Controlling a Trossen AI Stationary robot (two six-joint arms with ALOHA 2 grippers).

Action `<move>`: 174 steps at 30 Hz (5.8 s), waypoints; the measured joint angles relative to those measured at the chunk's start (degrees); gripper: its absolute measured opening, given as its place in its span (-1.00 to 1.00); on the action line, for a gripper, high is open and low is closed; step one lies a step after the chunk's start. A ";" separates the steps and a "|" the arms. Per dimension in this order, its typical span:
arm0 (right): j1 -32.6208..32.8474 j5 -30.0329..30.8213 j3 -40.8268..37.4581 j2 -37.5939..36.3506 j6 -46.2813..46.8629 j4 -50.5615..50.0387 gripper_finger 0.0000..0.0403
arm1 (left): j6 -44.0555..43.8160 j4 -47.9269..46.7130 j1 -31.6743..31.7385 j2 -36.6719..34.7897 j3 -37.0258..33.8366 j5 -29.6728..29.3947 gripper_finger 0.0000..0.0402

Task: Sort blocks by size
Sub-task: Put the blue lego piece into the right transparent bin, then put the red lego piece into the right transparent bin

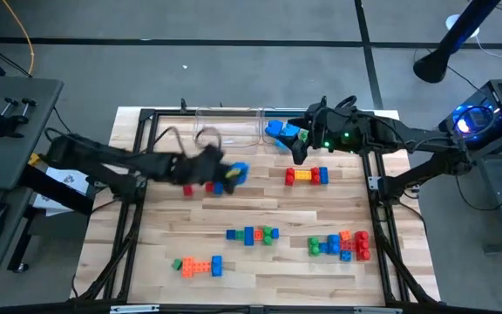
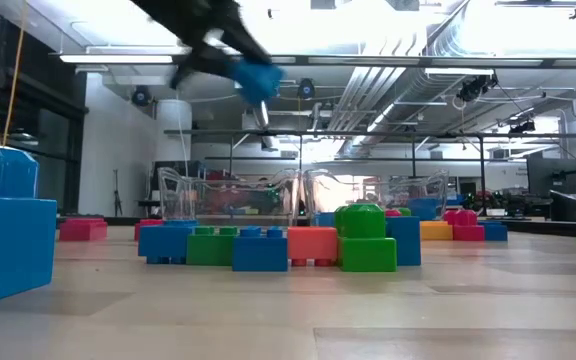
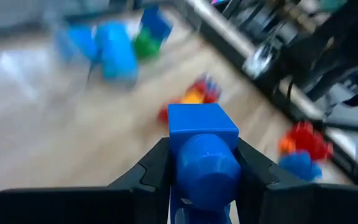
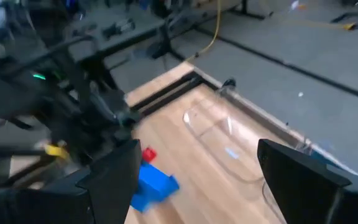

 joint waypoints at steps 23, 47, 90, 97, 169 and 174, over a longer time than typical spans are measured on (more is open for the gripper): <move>-2.70 3.95 0.00 0.00 -9.07 6.14 0.58 | 28.07 19.04 22.06 34.35 28.84 17.45 0.00; -6.30 -8.05 -17.53 8.73 37.80 -15.84 0.58 | 21.77 0.50 23.61 -9.30 1.15 26.84 0.25; -9.91 -12.67 -12.24 32.63 30.82 -13.84 -0.50 | 10.61 2.34 21.93 -20.26 -10.64 25.97 0.25; -10.29 -5.18 -2.40 27.47 23.24 -20.31 -0.77 | 11.19 1.99 21.93 -20.26 -10.62 25.97 0.26; -14.24 15.77 2.82 22.14 11.14 -32.49 -0.19 | 8.24 -3.70 21.91 -20.25 -10.62 24.20 0.26; -22.60 14.61 2.75 21.53 12.48 -34.89 0.04 | 7.22 -3.67 21.91 -20.25 -10.62 24.08 0.26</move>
